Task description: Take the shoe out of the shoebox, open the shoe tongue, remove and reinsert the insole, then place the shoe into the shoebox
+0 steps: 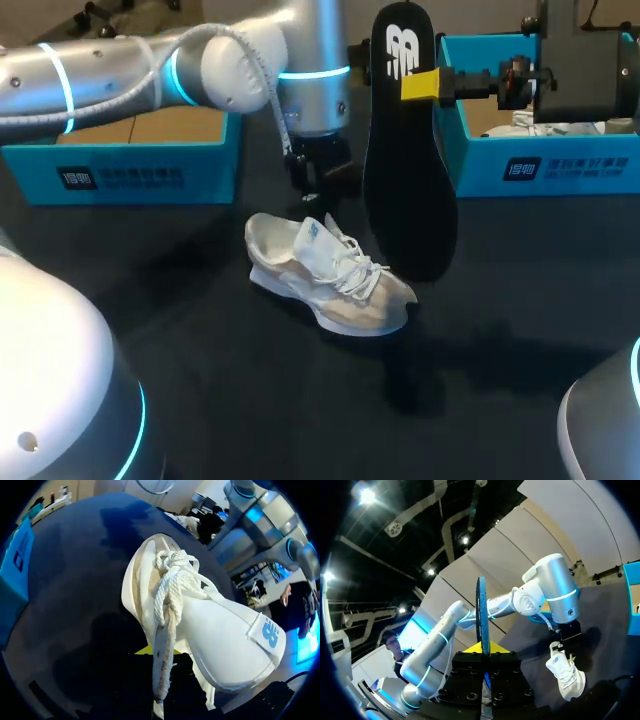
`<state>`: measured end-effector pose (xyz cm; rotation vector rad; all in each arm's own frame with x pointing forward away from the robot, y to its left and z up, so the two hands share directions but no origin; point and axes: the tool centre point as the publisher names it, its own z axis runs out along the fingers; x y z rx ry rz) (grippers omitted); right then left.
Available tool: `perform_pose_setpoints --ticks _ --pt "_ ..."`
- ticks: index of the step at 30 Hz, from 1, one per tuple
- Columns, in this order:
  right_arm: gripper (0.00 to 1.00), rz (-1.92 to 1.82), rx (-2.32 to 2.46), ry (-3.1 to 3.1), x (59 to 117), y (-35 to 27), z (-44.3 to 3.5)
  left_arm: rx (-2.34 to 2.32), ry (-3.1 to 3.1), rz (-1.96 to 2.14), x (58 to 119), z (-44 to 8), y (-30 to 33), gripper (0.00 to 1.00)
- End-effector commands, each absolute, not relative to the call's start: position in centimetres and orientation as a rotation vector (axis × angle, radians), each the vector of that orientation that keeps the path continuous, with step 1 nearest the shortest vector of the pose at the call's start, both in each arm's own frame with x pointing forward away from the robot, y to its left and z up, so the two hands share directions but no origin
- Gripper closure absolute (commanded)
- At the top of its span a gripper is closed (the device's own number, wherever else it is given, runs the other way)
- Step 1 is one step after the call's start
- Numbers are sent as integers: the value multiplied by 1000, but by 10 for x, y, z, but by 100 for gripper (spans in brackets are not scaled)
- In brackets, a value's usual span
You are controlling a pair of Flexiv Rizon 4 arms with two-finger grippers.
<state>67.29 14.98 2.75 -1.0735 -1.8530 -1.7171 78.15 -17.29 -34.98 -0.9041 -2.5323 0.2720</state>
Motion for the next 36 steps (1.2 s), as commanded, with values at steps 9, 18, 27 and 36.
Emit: perform_pose_setpoints --ticks 9,18,27,36 --pt "100 -1713 -1074 -1854 675 153 28 -1429 -2392 155 793 -319 -188 100" --pt "100 -1713 -1074 -1854 675 153 28 -1440 -2395 139 794 -318 -190 100" --pt "100 -1713 -1074 -1854 675 153 28 -1503 -2356 109 794 -323 -189 100" --pt "100 -1713 -1074 -1854 675 153 28 -1800 -2091 25 798 -332 -199 100"
